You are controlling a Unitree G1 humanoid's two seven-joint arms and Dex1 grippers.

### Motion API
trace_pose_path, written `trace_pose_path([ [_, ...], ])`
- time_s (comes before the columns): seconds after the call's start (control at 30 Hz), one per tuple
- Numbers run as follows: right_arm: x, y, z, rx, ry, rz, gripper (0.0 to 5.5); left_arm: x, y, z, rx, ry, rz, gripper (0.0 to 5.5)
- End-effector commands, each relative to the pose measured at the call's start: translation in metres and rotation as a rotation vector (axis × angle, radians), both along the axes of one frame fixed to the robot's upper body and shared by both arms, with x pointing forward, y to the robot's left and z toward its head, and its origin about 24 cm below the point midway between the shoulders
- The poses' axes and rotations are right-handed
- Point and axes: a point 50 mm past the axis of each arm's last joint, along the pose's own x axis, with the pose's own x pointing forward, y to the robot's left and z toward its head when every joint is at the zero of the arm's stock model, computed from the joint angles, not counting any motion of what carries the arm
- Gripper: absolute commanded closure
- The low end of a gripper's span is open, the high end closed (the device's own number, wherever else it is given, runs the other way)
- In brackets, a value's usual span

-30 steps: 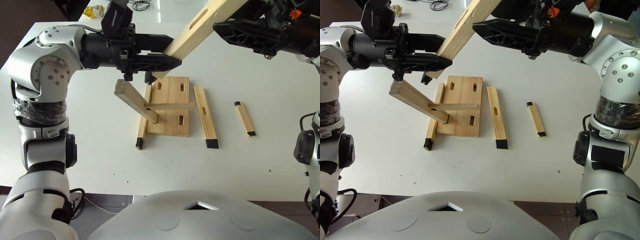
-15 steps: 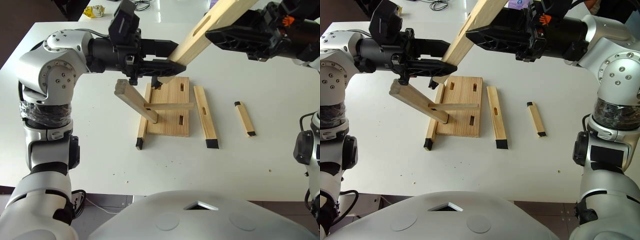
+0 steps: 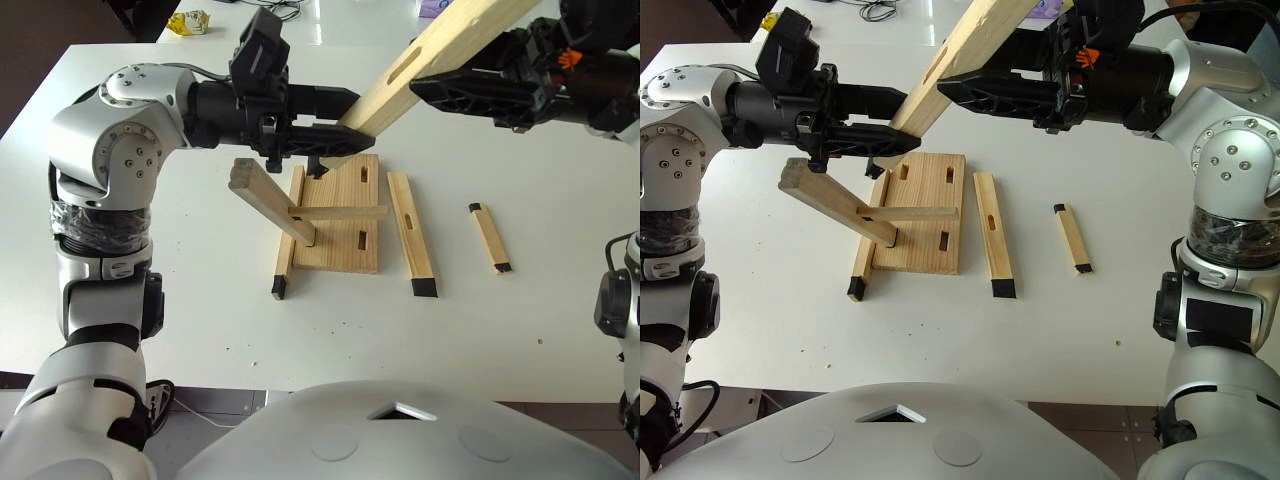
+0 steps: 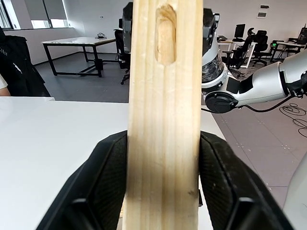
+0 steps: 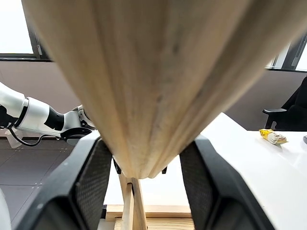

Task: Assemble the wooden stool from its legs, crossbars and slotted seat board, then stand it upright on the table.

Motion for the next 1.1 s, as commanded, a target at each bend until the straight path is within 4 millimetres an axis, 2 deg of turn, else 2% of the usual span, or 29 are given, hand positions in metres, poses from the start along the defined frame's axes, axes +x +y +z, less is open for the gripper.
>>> trace_pose_path([
  [0.03, 0.001, 0.000, -0.009, -0.059, 0.011, -0.035, 3.44, 0.014, 0.006, 0.014, -0.017, -0.049, 0.144, 3.44],
  [0.2, 0.003, -0.001, -0.007, -0.050, -0.006, -0.059, 3.44, 0.025, 0.007, 0.014, -0.012, -0.027, 0.226, 3.44],
  [0.23, 0.003, -0.002, -0.006, -0.049, -0.009, -0.064, 3.44, 0.031, 0.008, 0.015, -0.035, -0.007, 0.264, 3.07],
  [0.37, 0.004, -0.006, -0.006, -0.053, -0.024, -0.096, 3.45, 0.045, 0.016, 0.010, 0.036, -0.048, 0.392, 2.32],
  [0.5, 0.007, -0.012, -0.003, -0.065, -0.060, -0.146, 3.46, 0.060, 0.031, 0.016, 0.022, -0.091, 0.525, 1.68],
  [0.7, 0.008, -0.033, -0.004, -0.140, -0.108, -0.246, 3.46, 0.073, 0.075, 0.035, -0.038, -0.159, 0.737, 0.59],
  [0.9, 0.000, -0.055, -0.014, -0.216, -0.088, -0.306, 3.46, 0.073, 0.117, 0.037, -0.055, -0.190, 0.901, 0.58],
  [1.1, -0.017, -0.057, -0.035, -0.299, -0.047, -0.284, 3.46, 0.057, 0.136, 0.009, 0.051, -0.191, 0.953, 0.58],
])
